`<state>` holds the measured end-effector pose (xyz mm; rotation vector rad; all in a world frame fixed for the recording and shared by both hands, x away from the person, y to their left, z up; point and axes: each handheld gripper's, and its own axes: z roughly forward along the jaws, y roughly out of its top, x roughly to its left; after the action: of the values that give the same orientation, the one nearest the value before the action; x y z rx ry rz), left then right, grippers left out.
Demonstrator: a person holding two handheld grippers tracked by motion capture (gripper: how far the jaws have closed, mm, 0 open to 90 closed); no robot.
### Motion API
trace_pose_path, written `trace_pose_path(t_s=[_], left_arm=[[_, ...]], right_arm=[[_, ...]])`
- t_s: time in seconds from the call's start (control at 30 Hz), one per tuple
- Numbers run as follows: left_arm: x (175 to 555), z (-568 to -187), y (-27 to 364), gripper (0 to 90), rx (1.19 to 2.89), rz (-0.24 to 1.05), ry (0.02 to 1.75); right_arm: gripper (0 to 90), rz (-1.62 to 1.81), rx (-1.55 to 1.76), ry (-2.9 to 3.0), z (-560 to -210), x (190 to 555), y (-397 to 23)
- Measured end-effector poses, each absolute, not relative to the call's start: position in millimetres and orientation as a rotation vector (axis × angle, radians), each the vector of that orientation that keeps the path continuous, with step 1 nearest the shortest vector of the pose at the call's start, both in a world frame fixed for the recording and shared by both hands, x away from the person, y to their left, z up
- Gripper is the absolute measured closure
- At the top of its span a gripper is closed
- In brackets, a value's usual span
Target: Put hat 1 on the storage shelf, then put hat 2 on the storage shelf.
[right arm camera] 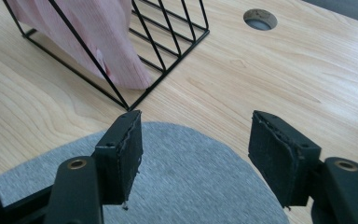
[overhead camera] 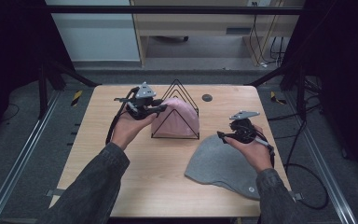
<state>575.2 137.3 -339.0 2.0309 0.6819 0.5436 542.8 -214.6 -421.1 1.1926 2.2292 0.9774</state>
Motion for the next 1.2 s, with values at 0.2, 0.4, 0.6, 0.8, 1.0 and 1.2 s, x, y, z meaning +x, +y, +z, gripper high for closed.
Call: trace_pose_path(t_s=[0.2,0.4,0.6,0.8,1.0,1.2], left_arm=[[566.4,-337.6,146.6,58.0,2.002,0.575,0.698],[551.0,-343.0,167.5,42.8,1.990,0.598,0.727],[538.8,-357.1,195.4,28.9,2.016,0.588,0.781],[525.3,-385.1,218.9,18.0,2.033,0.549,0.877],[508.0,-431.3,246.6,11.1,2.057,0.501,0.990],[494.1,-454.4,261.8,10.7,2.135,0.502,1.037]], right_arm=[[31.6,0.962,1.232,2.220,-425.5,542.2,-224.6],[28.1,0.955,1.272,2.206,-430.5,542.2,-234.2],[24.6,0.940,1.308,2.192,-433.9,540.3,-245.3],[18.2,0.941,1.378,2.193,-438.2,539.2,-259.5],[27.3,0.903,1.425,2.181,-444.2,540.1,-273.2],[37.7,0.882,1.488,2.170,-450.4,539.7,-285.2]])
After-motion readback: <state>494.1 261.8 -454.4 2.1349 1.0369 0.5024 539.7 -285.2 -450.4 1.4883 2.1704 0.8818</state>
